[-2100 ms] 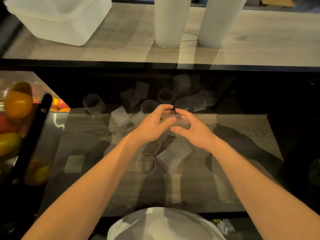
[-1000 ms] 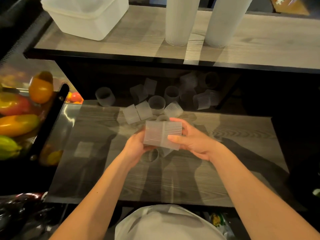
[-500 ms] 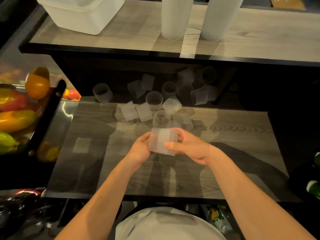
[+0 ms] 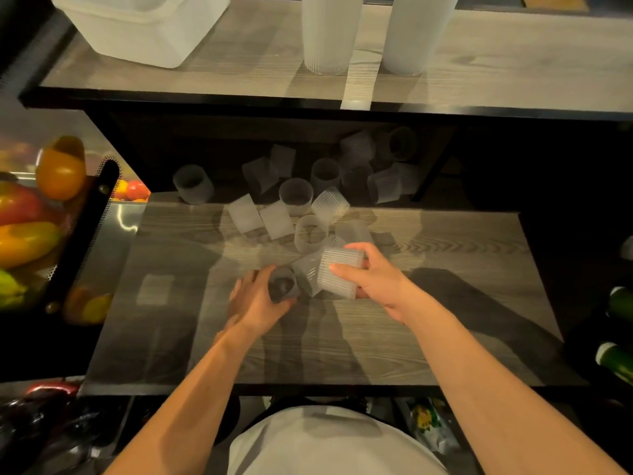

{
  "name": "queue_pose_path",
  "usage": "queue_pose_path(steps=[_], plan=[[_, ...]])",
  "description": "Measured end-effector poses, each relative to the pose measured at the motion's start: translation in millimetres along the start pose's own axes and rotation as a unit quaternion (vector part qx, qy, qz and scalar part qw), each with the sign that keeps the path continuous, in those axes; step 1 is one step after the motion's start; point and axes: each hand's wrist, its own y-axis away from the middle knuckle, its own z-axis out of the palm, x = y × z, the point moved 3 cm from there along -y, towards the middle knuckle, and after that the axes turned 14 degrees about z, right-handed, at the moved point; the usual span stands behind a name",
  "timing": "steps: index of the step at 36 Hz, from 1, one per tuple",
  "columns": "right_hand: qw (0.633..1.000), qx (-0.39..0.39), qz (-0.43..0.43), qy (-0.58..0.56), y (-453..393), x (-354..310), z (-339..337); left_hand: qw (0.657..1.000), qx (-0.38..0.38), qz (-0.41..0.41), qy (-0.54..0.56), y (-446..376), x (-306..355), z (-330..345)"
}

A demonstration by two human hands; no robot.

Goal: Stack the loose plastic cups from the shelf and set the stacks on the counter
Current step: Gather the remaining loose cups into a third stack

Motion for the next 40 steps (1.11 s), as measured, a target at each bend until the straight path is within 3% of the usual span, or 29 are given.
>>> queue_pose_path(steps=[6,8,12,14,16,22,25,28,30,32,35,37,40], plan=[[1.000,-0.006,-0.001,-0.028,2,-3,2,0.992,0.037,0.044,0.112,-2,12,-17],[0.999,-0.011,-0.008,-0.047,4,-6,2,0.981,0.080,0.039,0.170,-2,23,-27],[0.998,-0.020,-0.009,-0.064,5,-10,0,0.916,0.142,-0.013,0.375,-1,43,-43],[0.997,-0.039,-0.007,-0.064,7,-10,0,0.873,0.109,-0.017,0.475,0,53,-41],[0.995,-0.069,-0.012,-0.071,9,-9,4,0.863,0.057,-0.008,0.502,0,62,-34],[0.998,-0.040,-0.040,-0.033,11,-7,-1,0.902,-0.091,0.076,0.416,4,95,0],[0.996,-0.009,-0.035,-0.079,8,-1,-18,0.922,0.032,0.052,0.382,-4,86,6],[0.988,0.045,-0.024,-0.144,8,1,-32,0.988,0.092,0.091,0.090,-21,68,9],[0.986,0.055,-0.013,-0.159,8,2,-38,0.986,0.039,0.150,-0.068,-29,64,18],[0.986,0.049,0.000,-0.157,9,3,-39,0.981,0.006,0.142,-0.135,-32,59,25],[0.987,0.047,0.012,-0.155,10,9,-41,0.982,0.036,0.115,-0.143,-34,53,27],[0.987,0.048,0.019,-0.153,10,14,-41,0.989,0.070,0.094,-0.089,-35,50,22],[0.986,0.038,0.026,-0.159,11,19,-41,0.977,0.147,0.010,0.157,-29,50,8]])
